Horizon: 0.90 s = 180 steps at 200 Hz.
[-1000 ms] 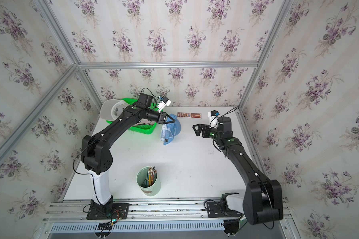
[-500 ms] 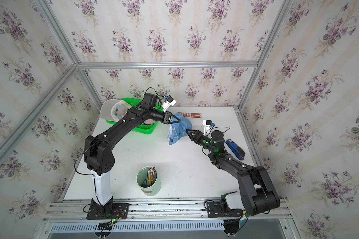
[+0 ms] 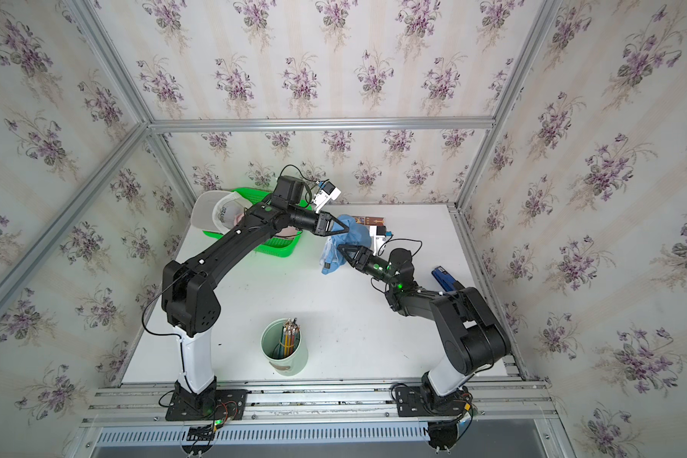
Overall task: Turn the baseball cap inside out
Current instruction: Turn over the baseball cap.
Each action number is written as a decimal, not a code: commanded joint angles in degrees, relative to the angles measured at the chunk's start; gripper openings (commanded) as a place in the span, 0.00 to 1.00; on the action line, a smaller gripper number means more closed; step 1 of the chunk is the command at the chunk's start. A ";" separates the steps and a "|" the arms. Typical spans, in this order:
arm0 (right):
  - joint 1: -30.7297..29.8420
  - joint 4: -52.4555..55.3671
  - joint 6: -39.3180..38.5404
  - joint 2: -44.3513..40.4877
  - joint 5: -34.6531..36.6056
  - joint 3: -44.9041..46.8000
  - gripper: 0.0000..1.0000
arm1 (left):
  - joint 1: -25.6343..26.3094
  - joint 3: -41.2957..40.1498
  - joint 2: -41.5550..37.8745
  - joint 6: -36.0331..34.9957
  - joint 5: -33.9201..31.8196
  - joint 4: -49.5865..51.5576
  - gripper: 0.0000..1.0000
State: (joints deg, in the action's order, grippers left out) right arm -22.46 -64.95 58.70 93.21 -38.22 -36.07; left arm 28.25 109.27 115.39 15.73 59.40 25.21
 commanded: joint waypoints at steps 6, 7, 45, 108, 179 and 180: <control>-0.40 -6.22 1.82 2.24 -1.07 -0.65 0.16 | 0.14 -0.44 -0.52 -1.50 1.77 0.38 0.00; -0.40 -6.36 1.88 2.29 -1.07 -0.57 0.15 | 0.09 -0.45 -0.52 -1.54 1.73 0.46 0.00; -0.35 -2.07 -0.55 -3.00 0.23 1.17 0.00 | -1.53 -2.08 -1.26 0.55 -9.02 1.46 0.00; -0.56 59.71 -25.27 -25.30 28.63 -9.06 0.00 | -4.20 -7.72 -0.79 9.76 -28.38 1.89 0.02; 0.04 62.90 -32.20 -18.24 29.95 -14.54 0.00 | -1.12 -6.43 -4.85 2.61 -29.98 7.82 0.61; 0.04 62.87 -32.18 -18.24 29.73 -14.68 0.00 | -1.19 -6.52 -5.10 2.37 -30.23 7.87 0.61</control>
State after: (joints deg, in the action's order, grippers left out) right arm -22.44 -1.80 29.54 74.61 -9.47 -49.08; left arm 26.65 103.11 112.88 23.68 35.57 28.60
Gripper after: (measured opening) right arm 0.081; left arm 0.564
